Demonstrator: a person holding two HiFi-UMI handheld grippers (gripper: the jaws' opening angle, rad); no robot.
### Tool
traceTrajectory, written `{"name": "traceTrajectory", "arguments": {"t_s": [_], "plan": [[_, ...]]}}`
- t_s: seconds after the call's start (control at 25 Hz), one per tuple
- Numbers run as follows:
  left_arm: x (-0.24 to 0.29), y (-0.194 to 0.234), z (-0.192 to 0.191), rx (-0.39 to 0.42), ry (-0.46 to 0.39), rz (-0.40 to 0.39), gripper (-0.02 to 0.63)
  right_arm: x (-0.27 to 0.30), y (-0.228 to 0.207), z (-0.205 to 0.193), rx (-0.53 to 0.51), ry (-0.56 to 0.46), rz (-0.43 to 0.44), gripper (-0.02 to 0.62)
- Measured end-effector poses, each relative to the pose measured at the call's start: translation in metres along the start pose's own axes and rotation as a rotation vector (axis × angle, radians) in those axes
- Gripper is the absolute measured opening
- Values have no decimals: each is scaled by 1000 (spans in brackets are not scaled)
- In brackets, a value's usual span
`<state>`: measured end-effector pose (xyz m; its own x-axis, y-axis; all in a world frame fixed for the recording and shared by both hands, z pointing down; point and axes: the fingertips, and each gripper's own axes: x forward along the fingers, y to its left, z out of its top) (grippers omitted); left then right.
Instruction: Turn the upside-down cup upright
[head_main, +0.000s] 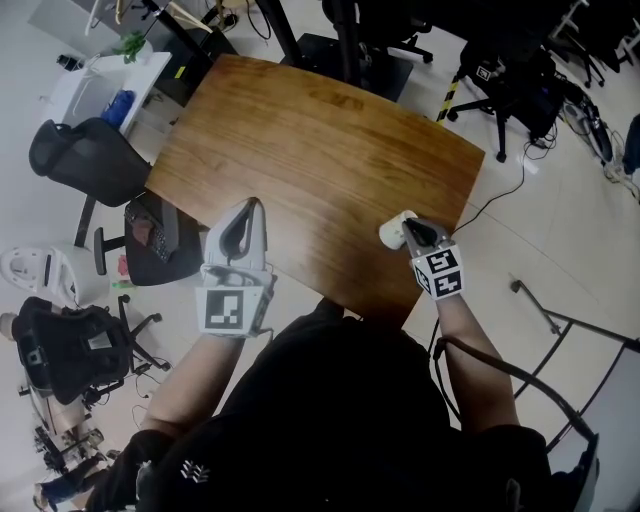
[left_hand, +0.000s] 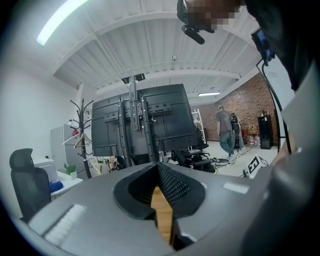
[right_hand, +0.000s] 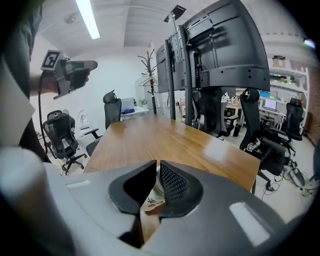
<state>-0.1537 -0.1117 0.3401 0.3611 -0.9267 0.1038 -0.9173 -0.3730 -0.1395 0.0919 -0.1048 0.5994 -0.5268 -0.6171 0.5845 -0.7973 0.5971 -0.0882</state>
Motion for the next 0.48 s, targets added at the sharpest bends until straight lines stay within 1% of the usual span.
{"name": "traceTrajectory", "arguments": {"t_s": [0.2, 0.36, 0.48], "plan": [[-1, 4, 0, -7, 2, 8, 0, 5, 11, 3, -45, 11, -5, 18], [-2, 5, -2, -8, 2, 14, 0, 11, 30, -1, -121, 45, 5, 14], [-3, 5, -3, -12, 5, 17, 0, 15, 34, -8, -132, 69, -29, 9]]}}
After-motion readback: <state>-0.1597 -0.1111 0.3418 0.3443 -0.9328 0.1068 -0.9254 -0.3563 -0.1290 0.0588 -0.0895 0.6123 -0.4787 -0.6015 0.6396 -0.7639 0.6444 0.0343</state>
